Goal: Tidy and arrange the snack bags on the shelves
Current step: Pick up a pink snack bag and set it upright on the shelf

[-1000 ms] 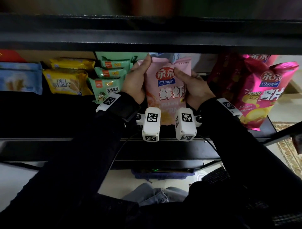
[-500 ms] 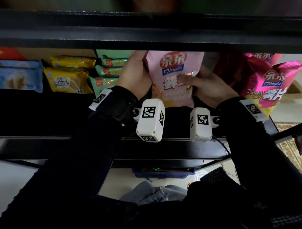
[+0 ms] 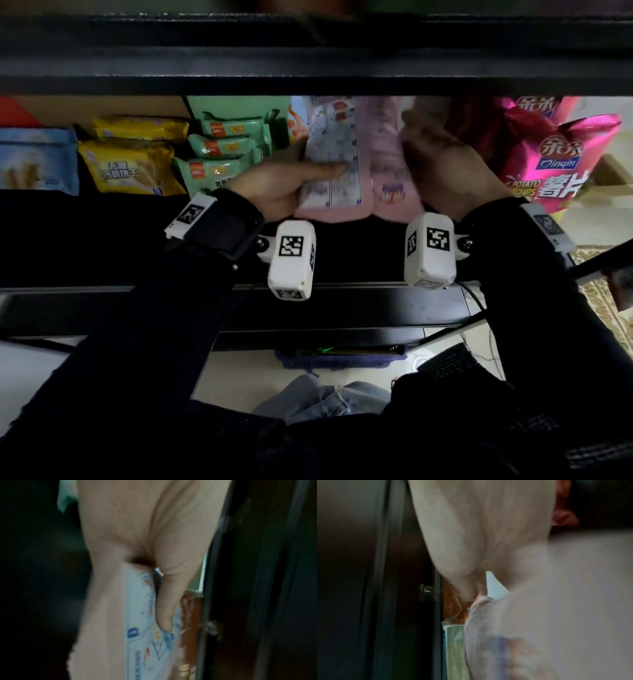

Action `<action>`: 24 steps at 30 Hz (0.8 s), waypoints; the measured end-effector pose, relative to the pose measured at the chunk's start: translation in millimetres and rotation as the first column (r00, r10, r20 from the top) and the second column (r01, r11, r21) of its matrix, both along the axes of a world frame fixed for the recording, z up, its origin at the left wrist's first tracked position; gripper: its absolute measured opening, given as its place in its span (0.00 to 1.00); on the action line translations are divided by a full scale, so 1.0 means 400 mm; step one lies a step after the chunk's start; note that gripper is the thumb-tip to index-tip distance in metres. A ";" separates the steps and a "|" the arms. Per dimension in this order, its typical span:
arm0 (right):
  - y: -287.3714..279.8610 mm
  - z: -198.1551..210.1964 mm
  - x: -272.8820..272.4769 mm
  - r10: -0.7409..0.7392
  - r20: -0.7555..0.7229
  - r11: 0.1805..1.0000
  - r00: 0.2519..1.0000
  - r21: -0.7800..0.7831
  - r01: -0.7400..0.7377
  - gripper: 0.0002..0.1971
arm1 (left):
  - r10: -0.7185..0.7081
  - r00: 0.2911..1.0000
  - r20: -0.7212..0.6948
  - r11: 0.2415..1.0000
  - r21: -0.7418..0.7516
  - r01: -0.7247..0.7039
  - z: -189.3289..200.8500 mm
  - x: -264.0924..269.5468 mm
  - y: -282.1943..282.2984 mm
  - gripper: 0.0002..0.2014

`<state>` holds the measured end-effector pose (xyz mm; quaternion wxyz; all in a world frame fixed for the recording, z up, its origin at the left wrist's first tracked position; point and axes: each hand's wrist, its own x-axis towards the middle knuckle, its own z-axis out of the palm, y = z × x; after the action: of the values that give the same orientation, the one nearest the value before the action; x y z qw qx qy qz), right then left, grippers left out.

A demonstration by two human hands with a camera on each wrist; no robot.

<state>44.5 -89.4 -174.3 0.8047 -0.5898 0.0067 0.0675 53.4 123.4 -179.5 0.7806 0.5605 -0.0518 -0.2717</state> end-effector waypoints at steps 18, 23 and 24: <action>0.062 -0.074 -0.020 0.048 -0.069 0.985 0.996 -0.159 -0.058 0.30 | 0.018 0.997 0.080 0.996 0.091 -0.025 -0.054 -0.013 0.007 0.22; 0.081 -0.033 -0.013 0.034 0.008 0.988 0.999 -0.150 -0.032 0.23 | 0.173 0.968 0.184 0.975 0.107 -0.195 -0.015 0.008 0.014 0.20; 0.084 -0.031 -0.013 0.006 0.025 0.988 1.000 -0.155 -0.002 0.22 | 0.210 0.959 0.192 0.966 0.111 -0.234 -0.014 0.006 0.011 0.20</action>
<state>39.4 -55.7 -186.6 0.7562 -0.6515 0.0003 0.0608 55.7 127.7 -185.3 0.7595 0.6353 -0.0399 -0.1339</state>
